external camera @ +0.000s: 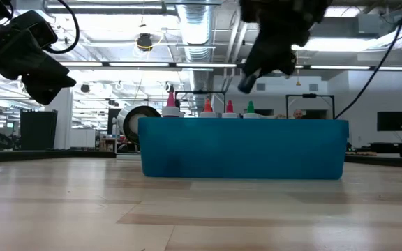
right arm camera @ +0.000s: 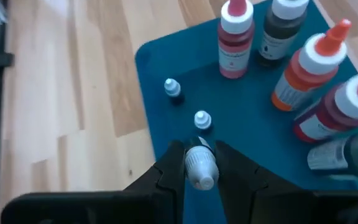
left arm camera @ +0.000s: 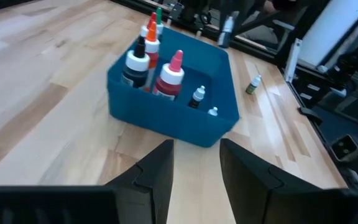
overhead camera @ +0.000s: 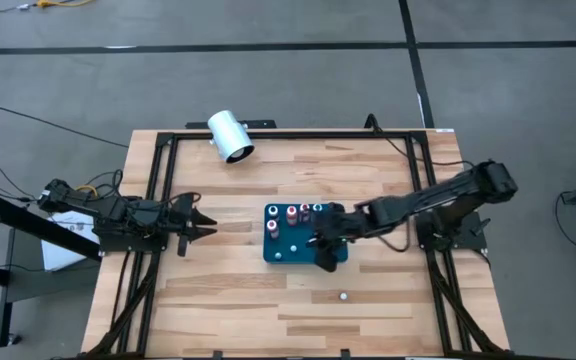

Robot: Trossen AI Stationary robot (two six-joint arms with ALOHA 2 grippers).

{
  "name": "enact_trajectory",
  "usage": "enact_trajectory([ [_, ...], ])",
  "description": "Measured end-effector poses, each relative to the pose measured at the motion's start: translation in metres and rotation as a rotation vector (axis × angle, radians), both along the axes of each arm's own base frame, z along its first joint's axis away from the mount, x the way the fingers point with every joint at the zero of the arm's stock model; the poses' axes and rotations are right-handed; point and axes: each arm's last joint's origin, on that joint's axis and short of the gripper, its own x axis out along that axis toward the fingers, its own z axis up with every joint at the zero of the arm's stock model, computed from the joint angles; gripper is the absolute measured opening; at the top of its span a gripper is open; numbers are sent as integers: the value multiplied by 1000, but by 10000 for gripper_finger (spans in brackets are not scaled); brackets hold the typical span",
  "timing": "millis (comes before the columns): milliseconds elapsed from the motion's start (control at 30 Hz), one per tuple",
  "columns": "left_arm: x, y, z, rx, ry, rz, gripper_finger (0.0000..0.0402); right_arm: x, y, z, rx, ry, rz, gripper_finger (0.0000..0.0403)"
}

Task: Pick & Place food coloring
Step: Put the small dark green food coloring bottle into the blue bin

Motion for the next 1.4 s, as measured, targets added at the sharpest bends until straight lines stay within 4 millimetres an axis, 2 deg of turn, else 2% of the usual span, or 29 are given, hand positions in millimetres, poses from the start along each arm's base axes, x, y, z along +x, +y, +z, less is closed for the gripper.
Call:
enact_trajectory([
  [267,0,-2,-1,-12,9,-53,122,38,-2,-16,-79,192,24,64],
  [567,-2,-1,-5,-2,53,-52,122,69,3,-47,-132,354,58,64],
  [633,-2,-1,-6,1,61,-52,122,69,3,-55,-144,401,59,64],
  [833,-2,-1,-7,4,74,-51,122,75,4,-65,-173,402,42,64],
  [1400,-3,-1,-9,10,98,-49,122,79,-2,-68,-180,390,19,67],
])
